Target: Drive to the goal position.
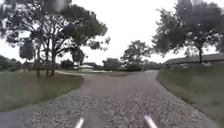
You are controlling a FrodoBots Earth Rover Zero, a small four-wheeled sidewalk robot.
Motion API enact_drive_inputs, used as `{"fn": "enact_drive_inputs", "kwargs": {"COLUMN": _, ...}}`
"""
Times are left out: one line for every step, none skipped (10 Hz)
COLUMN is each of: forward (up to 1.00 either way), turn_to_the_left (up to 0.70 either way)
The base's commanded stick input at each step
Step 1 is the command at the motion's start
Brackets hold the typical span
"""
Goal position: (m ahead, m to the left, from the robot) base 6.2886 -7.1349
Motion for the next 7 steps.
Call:
{"fn": "enact_drive_inputs", "kwargs": {"forward": 0.7, "turn_to_the_left": 0.0}}
{"fn": "enact_drive_inputs", "kwargs": {"forward": 0.7, "turn_to_the_left": 0.0}}
{"fn": "enact_drive_inputs", "kwargs": {"forward": 0.7, "turn_to_the_left": -0.15}}
{"fn": "enact_drive_inputs", "kwargs": {"forward": 0.7, "turn_to_the_left": -0.33}}
{"fn": "enact_drive_inputs", "kwargs": {"forward": 0.7, "turn_to_the_left": -0.35}}
{"fn": "enact_drive_inputs", "kwargs": {"forward": 0.7, "turn_to_the_left": -0.35}}
{"fn": "enact_drive_inputs", "kwargs": {"forward": 0.7, "turn_to_the_left": -0.35}}
